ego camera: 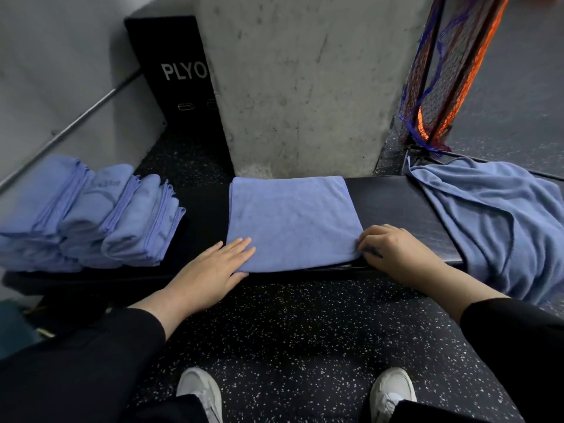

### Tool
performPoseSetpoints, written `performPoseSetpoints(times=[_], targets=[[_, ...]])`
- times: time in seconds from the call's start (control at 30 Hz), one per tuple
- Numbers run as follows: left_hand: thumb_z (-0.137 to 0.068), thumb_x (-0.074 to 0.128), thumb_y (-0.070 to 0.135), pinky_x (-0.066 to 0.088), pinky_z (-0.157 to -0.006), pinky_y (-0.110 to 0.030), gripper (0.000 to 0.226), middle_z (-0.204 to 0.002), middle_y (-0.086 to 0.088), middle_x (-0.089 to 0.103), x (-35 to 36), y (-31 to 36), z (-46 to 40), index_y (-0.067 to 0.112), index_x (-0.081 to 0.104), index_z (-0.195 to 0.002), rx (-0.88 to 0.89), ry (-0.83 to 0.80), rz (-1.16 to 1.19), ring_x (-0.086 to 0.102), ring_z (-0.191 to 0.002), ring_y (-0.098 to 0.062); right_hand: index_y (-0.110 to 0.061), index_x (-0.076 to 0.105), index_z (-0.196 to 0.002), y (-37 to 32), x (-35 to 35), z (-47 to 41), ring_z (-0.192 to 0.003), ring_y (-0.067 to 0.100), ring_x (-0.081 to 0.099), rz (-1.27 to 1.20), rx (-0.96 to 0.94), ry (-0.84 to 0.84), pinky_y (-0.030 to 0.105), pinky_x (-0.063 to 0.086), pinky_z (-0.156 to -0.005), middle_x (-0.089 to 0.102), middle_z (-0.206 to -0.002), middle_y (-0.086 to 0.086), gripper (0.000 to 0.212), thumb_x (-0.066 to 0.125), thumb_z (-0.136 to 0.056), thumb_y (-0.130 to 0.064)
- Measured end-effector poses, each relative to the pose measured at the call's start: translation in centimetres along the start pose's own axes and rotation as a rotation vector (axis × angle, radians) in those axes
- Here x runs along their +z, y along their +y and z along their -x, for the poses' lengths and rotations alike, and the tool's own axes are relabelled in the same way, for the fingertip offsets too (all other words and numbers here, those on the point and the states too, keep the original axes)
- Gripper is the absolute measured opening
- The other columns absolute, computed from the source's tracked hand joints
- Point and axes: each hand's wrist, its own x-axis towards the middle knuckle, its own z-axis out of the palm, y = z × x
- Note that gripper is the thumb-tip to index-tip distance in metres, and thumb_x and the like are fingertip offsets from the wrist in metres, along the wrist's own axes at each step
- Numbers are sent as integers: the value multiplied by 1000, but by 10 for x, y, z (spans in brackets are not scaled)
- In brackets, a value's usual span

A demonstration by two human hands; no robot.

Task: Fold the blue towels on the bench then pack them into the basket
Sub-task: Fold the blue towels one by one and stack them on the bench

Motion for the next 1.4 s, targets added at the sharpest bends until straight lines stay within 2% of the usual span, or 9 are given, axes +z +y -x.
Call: performPoseSetpoints(times=[0.1, 0.23, 0.3, 0.4, 0.63, 1.0, 1.13, 1.27, 1.4], targets=[[-105, 52, 21, 26, -123, -34, 46, -161, 7, 35, -6, 1, 5, 20, 47, -150, -68, 98, 136, 29, -149, -6, -20, 72, -88, -3, -3, 0, -94, 19, 64, -60, 25, -17, 40, 53, -84, 67, -101, -13, 9, 71, -82, -12], [-104, 51, 31, 50, -94, -34, 27, -124, 9, 69, -31, 9, 13, 24, 66, -125, -240, 95, 276, 64, -113, -15, -24, 68, -85, -14, -19, 3, -95, 16, 64, -159, 157, -80, 30, 48, -88, 71, -104, -10, 15, 68, -83, -10], [-102, 52, 36, 45, -69, -32, 17, -81, 9, 66, -44, 11, 18, 26, 64, -94, -291, 63, 378, 60, -74, -12, -28, 67, -80, -19, -26, 6, -97, 13, 67, -336, 272, -107, 33, 49, -93, 74, -106, -12, 13, 63, -83, -15], [-99, 58, 31, 39, -61, -30, 22, -63, 6, 55, -58, 13, 23, 20, 61, -80, -337, 27, 552, 47, -57, -6, -17, 66, -78, -30, -38, 10, -72, 19, 63, -568, 382, -25, 36, 49, -76, 72, -76, -3, 15, 55, -85, -24], [-99, 57, 18, 56, -62, -34, 28, -62, 1, 61, -81, 13, 14, 19, 62, -71, -476, 40, 884, 63, -61, -16, -9, 61, -77, -52, -42, -4, -53, 9, 43, -874, 532, 202, 26, 39, -57, 52, -56, -5, 22, 52, -97, -6], [-97, 53, 15, 51, -59, -31, 22, -66, -1, 60, -79, -11, -41, 17, 65, -78, -669, 255, 971, 60, -64, -17, -15, 73, -97, -42, -27, -90, -78, 10, 57, -710, 610, 387, 26, 42, -68, 69, -85, -5, 13, 66, -95, -25], [-97, 57, 20, 56, -69, -39, 13, -78, -4, 67, -68, -30, -62, 17, 69, -91, -702, 313, 855, 64, -74, -24, -12, 71, -108, -36, -16, -126, -89, 15, 60, -567, 648, 383, 24, 37, -71, 69, -95, 0, 22, 66, -95, -29], [-100, 58, 38, 50, -96, -44, 44, -132, -6, 58, -62, -40, -74, 23, 52, -141, -703, 335, 400, 58, -116, -27, -18, 60, -130, -35, 1, -138, -117, 28, 58, -408, 697, 321, 44, 45, -98, 65, -120, 3, 44, 63, -95, -45], [-101, 55, 29, 44, -104, -47, 42, -139, -4, 55, -58, -24, -81, 20, 54, -142, -428, 422, 310, 52, -126, -28, -20, 60, -130, -61, 8, -134, -125, 30, 49, -119, 505, 318, 47, 37, -99, 57, -132, 3, 37, 56, -99, -40]])
